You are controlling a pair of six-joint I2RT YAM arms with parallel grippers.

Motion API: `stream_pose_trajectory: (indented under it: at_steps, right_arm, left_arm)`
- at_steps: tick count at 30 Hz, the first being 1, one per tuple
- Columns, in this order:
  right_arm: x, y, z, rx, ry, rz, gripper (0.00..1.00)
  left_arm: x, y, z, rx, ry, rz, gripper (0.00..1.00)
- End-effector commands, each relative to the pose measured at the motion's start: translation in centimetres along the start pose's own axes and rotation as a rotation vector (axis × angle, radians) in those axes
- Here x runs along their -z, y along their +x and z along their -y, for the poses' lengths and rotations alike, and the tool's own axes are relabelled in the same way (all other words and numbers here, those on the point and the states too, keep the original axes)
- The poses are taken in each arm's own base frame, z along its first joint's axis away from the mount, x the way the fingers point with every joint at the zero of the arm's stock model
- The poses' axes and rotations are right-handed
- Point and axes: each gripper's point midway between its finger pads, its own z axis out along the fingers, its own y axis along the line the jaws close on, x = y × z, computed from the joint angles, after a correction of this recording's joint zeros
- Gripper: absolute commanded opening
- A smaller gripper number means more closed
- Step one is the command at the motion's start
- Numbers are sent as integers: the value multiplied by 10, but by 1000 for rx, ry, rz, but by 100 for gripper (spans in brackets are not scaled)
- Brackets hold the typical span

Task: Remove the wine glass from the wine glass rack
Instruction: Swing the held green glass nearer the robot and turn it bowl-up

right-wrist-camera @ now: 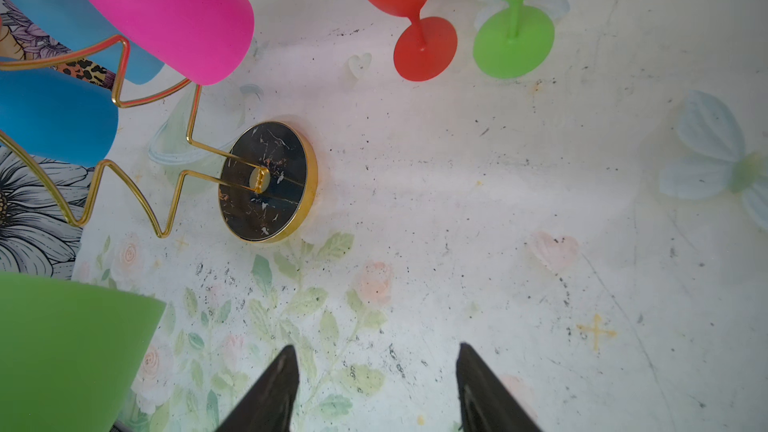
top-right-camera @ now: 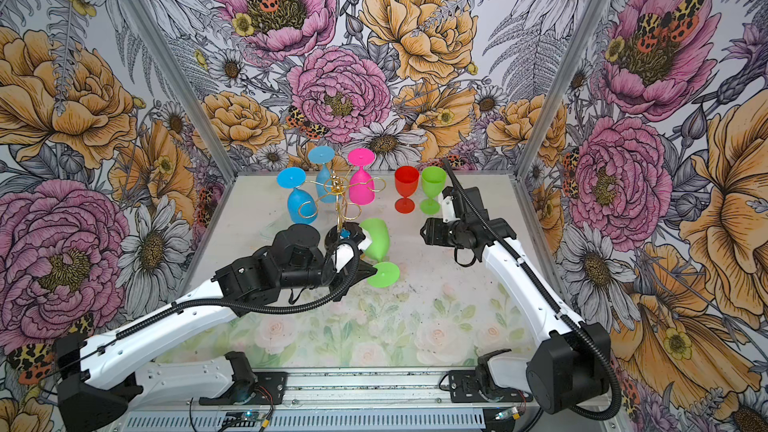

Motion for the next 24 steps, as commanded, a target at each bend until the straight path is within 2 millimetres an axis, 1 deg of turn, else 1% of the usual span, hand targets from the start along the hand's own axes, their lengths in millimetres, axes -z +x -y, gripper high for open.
stream_pose_trajectory:
  at_steps: [1,4,8,12,18,24]
  right_arm:
    - [6,-6,-10,-3,-31,-3,61]
    - [4,-4,-12,-3,-43,-17,62]
    - [0,-2,-13,-8,-53,-34,61]
    - [-1,-2,-17,-10,-70,-44,61]
    - [-1,-4,-21,-7,-87,-47,61]
    - [-1,-5,-25,-10,-109,-53,61]
  left_arm:
    - [-12,20,-13,-156,-100,-59,0]
    - [-20,35,-10,-253,-122,-104,0]
    - [-26,47,-5,-343,-137,-145,0]
    - [-29,58,-7,-418,-170,-178,0]
    - [-33,75,-4,-584,-207,-218,0]
    - [-35,88,-9,-711,-279,-258,0]
